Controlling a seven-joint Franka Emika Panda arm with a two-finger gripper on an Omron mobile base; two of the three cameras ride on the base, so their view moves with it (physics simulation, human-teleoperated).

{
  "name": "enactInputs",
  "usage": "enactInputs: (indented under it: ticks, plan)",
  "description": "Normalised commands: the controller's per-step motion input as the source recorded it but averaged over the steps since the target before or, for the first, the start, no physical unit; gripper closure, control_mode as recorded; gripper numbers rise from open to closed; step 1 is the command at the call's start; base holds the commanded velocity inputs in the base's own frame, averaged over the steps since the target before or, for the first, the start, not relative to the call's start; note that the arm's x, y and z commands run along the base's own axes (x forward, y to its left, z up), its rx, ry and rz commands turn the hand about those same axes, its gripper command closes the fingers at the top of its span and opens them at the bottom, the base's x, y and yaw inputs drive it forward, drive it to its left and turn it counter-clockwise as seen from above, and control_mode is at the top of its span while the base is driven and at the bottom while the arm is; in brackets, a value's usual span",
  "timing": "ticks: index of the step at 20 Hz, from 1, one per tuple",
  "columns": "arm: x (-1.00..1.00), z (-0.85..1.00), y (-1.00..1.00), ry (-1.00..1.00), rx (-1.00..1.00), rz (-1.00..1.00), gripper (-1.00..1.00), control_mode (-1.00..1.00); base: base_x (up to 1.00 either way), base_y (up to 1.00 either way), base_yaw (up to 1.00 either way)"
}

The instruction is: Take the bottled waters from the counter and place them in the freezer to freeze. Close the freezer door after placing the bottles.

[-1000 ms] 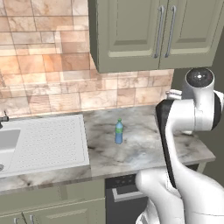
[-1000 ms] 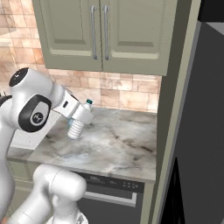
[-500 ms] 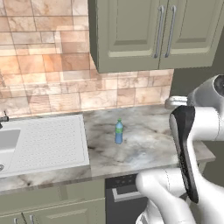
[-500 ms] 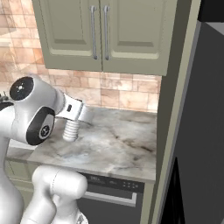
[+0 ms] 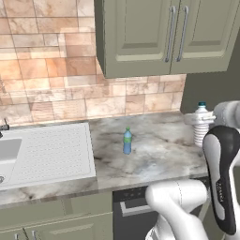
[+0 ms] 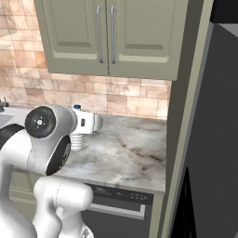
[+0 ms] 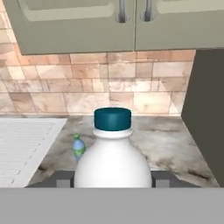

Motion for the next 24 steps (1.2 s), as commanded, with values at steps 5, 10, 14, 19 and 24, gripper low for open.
enactInputs:
  ticks: [5, 10, 14, 19, 24]
  plan:
    - [-0.19, 0.0, 0.11, -0.33, 0.02, -0.19, 1.0, -1.0, 0.0, 0.0, 0.0]
    - [-0.11, 0.0, 0.14, -0.22, 0.04, -0.32, 1.0, -1.0, 0.0, 0.0, 0.0]
    - [-0.04, 0.0, 0.08, -0.01, 0.02, -0.16, 1.0, -1.0, 0.0, 0.0, 0.0]
    - [-0.18, -0.15, 0.07, 0.0, 0.0, 0.0, 1.0, -1.0, 0.0, 0.0, 0.0]
    - [-0.09, -0.17, 0.1, 0.0, 0.0, 0.13, 1.0, -1.0, 0.0, 0.0, 0.0]
